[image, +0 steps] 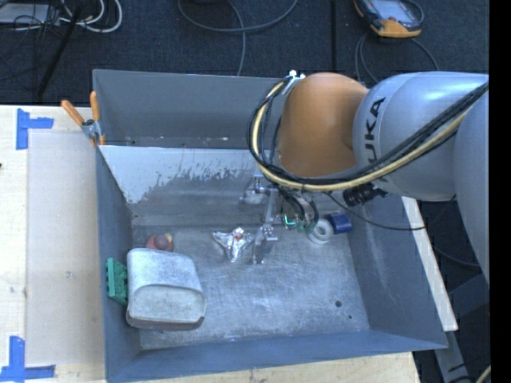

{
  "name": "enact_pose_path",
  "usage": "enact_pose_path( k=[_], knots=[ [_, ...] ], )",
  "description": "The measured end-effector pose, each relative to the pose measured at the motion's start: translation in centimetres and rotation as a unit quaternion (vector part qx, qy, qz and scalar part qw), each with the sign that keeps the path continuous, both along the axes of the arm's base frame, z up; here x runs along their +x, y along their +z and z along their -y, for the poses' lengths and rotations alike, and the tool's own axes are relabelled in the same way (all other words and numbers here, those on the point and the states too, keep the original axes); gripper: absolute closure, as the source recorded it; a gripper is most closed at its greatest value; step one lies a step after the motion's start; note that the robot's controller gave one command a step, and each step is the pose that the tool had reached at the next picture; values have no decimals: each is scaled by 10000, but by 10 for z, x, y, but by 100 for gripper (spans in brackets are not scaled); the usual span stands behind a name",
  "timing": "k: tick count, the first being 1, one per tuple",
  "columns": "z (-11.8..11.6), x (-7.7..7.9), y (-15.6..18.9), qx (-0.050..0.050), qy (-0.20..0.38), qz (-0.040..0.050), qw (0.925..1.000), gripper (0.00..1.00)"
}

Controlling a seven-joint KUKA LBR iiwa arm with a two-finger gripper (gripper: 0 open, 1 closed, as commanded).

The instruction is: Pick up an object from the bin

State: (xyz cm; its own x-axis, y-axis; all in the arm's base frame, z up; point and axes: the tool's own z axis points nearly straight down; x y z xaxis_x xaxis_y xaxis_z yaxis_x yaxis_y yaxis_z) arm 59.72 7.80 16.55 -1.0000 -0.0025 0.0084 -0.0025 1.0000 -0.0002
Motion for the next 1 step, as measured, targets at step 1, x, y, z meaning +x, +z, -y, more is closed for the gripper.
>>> enact_pose_path(
  k=[1],
  knots=[
    [-7,11,-96,10,469,58,9989,0]
  ],
)
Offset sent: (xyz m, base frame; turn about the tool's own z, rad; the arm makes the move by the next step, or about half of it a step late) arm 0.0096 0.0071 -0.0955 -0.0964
